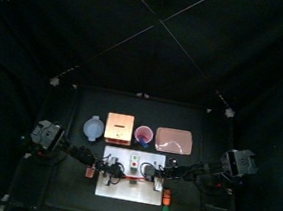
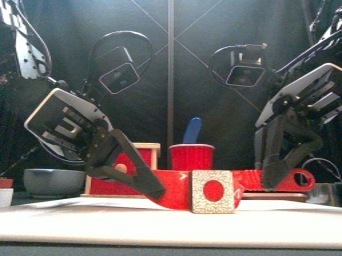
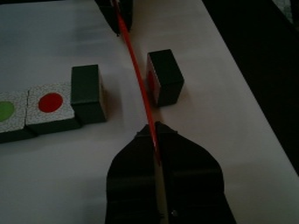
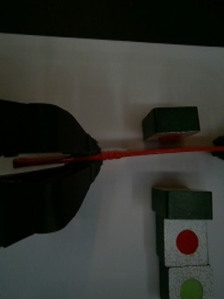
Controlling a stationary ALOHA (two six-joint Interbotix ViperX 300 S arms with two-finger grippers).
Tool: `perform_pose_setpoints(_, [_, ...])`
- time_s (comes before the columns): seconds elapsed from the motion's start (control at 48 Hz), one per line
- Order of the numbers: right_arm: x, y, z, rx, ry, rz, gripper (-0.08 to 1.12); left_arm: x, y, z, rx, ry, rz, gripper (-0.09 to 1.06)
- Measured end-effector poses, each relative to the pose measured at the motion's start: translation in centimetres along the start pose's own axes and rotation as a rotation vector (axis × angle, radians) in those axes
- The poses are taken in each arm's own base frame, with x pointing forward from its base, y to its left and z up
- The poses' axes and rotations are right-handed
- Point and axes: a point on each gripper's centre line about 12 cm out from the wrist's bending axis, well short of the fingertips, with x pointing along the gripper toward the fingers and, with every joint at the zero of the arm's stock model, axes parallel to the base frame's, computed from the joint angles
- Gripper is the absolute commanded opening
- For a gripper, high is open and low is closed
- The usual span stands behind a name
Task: Cut the sushi into 4 pieces with the knife
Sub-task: Cut the sushi into 4 pieces
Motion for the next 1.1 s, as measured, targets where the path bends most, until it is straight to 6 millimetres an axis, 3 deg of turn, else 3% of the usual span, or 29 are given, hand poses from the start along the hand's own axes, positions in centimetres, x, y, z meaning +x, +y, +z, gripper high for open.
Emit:
perform_pose_setpoints(0.229, [-0.2, -0.9, 0.2, 0.0, -0.006, -0.017, 0.11, -0.6, 1.7, 0.6, -0.001, -0.009, 0.025, 0.23])
perform_pose_setpoints(0.5, [-0.4, -0.9, 0.4, 0.006, -0.012, -0.018, 0.11, -1.0, 1.4, 1.1, 0.018, -0.018, 0.013, 0.29])
perform_pose_setpoints(0.917, [-2.5, 0.5, 1.4, -0.02, -0.024, 0.012, 0.11, -3.0, -0.5, 3.4, 0.047, -0.088, -0.034, 0.72])
perform_pose_setpoints(1.104, [-4.1, 0.4, 1.0, -0.022, -0.008, 0.011, 0.11, -4.5, -0.6, 4.5, 0.043, -0.127, -0.037, 0.8])
